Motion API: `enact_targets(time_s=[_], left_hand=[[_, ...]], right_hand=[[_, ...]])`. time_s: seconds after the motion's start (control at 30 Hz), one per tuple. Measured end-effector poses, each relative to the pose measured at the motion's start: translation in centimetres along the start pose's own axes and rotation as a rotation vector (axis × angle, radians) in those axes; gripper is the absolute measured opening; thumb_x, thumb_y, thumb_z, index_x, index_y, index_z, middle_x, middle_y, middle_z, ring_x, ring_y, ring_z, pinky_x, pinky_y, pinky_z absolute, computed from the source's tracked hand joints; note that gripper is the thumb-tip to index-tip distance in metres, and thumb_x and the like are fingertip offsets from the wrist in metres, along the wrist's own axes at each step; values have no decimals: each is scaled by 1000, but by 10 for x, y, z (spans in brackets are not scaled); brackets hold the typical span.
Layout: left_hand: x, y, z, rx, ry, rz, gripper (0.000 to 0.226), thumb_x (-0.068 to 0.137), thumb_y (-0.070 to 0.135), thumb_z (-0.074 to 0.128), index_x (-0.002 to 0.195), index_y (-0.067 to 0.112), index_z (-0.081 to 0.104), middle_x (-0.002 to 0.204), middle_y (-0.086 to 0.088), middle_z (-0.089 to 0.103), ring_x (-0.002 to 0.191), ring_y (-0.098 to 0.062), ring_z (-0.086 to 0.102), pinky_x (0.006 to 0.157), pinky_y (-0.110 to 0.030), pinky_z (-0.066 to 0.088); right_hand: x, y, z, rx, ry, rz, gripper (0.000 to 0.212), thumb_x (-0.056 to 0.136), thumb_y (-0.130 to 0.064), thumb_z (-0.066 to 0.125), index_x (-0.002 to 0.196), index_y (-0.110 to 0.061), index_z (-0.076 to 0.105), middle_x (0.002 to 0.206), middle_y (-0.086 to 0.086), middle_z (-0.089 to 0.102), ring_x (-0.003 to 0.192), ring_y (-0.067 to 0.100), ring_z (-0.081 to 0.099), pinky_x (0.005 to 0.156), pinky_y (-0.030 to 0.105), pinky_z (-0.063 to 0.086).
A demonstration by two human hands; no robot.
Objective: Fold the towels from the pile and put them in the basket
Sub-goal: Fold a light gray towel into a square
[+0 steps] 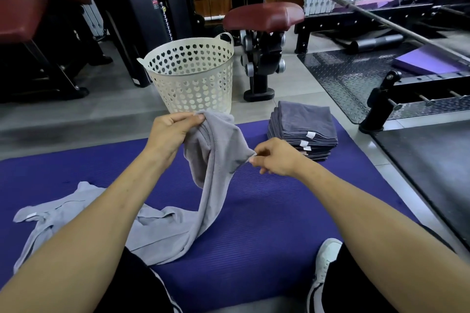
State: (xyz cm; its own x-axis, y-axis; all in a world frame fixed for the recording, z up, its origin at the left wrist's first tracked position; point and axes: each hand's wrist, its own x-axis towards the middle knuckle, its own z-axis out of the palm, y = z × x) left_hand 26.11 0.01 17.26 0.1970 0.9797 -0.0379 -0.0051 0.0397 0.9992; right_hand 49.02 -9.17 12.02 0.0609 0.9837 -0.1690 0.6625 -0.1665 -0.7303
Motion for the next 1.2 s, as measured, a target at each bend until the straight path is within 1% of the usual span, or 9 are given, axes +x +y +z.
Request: enact_targets(time_s=[0.2, 0.43, 0.53, 0.6, 0.67, 0.77, 0.9, 1.07, 1.2], left_hand=[[7, -7, -5, 99, -11, -22, 8, 84, 16, 76, 91, 14, 78, 91, -4, 77, 84, -14, 71, 72, -26, 54], [7, -27, -19, 763, 109, 13, 13, 80, 8, 75, 87, 19, 74, 72, 8, 68, 66, -6, 60, 56, -17, 43], [3, -18, -15, 548, 167, -89, 25, 82, 1, 73, 96, 15, 58, 75, -12, 69, 57, -15, 62, 55, -23, 52], [2, -7, -12, 337, 191, -178, 11, 84, -5, 69, 84, 5, 63, 75, -22, 68, 47, -13, 63, 52, -23, 57], [5, 6, -14, 206, 225, -219, 3, 84, -8, 68, 84, -5, 67, 74, -21, 66, 45, -11, 63, 47, -18, 54], [3, 47, -13, 50, 249, -215, 17, 87, -7, 67, 103, -6, 65, 80, -19, 68, 52, -17, 67, 46, -21, 56], [-14, 134, 1, -137, 255, -4, 16, 93, -7, 59, 84, 6, 57, 83, -16, 64, 67, -22, 66, 51, -20, 57], [-53, 225, 4, 9, 495, 662, 19, 92, 15, 65, 79, 27, 59, 84, 2, 67, 83, -16, 65, 77, -27, 53], [-72, 256, 2, 195, 457, 700, 15, 91, 17, 65, 79, 24, 59, 83, 2, 67, 86, -20, 66, 81, -36, 53]], right_hand=[[11, -4, 9, 159, 154, 32, 21, 96, -13, 58, 82, -1, 68, 73, 15, 71, 70, 26, 70, 73, 48, 59], [7, -9, -11, 196, 463, 103, 23, 97, -10, 52, 82, 5, 63, 62, 15, 65, 41, 6, 53, 44, 23, 44], [-3, -17, -23, 157, 512, 94, 25, 95, -7, 52, 78, 11, 54, 64, 24, 57, 55, 24, 59, 44, 26, 47], [-10, -26, -38, 205, 561, 85, 25, 96, -7, 52, 77, 8, 59, 64, 22, 59, 51, 18, 61, 44, 20, 46], [-16, -39, -54, 319, 614, 84, 26, 98, -10, 52, 76, -4, 66, 62, 10, 63, 49, 9, 61, 47, 19, 49], [-23, -71, -82, 433, 697, 42, 27, 99, -17, 54, 73, -16, 63, 60, 4, 63, 57, 18, 63, 52, 28, 53], [-40, -135, -124, 453, 854, -113, 28, 97, -25, 54, 72, -18, 65, 63, 3, 67, 64, 21, 64, 65, 40, 57], [-80, -218, -174, 223, 1141, -360, 23, 97, -32, 54, 93, -15, 70, 93, 4, 67, 88, 21, 60, 79, 38, 50], [-105, -257, -199, 43, 1063, -395, 24, 96, -29, 52, 94, -17, 72, 93, 1, 68, 85, 20, 63, 78, 39, 56]])
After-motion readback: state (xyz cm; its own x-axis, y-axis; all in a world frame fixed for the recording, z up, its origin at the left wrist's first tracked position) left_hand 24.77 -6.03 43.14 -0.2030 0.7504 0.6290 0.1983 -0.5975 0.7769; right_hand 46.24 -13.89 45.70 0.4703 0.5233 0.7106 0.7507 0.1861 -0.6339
